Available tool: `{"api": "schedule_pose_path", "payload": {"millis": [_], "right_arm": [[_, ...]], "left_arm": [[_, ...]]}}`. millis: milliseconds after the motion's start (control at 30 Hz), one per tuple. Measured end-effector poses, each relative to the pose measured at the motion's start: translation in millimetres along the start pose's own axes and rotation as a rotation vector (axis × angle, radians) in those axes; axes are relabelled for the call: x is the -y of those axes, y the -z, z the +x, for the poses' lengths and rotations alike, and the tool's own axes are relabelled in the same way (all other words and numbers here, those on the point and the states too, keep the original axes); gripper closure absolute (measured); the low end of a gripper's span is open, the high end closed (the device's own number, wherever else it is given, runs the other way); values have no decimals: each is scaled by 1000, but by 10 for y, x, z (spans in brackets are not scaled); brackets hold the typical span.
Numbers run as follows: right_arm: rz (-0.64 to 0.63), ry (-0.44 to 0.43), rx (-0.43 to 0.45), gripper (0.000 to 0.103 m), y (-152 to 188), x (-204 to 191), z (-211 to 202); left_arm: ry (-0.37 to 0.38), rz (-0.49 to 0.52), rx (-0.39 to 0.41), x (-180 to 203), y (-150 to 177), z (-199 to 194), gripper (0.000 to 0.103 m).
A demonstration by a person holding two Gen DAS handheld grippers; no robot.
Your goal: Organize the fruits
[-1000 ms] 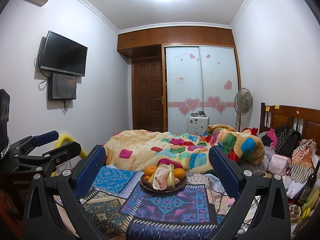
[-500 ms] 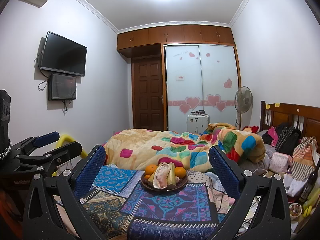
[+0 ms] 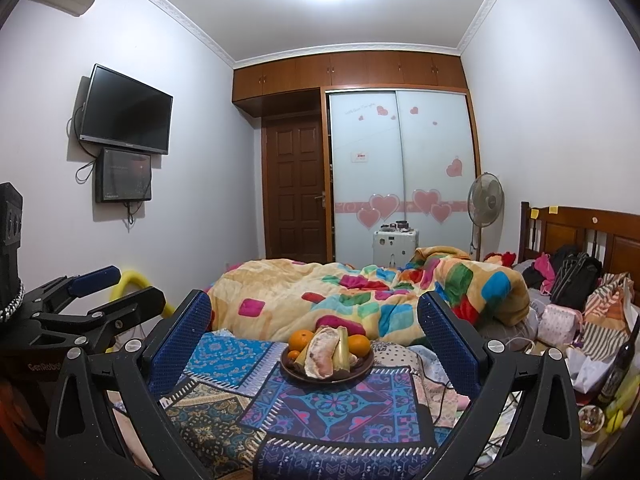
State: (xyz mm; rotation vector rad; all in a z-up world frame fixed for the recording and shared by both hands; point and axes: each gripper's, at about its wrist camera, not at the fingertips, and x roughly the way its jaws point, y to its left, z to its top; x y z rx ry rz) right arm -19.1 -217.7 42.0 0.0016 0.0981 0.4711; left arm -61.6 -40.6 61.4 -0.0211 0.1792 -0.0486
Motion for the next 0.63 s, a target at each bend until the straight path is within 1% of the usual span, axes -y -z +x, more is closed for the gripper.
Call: {"api": "schedule_pose_path", "payload": {"millis": [633], "right_arm": [[-1, 4, 0, 0, -1, -2, -6]], "left_arm": [[4, -5, 3, -5, 14, -31, 0]]}}
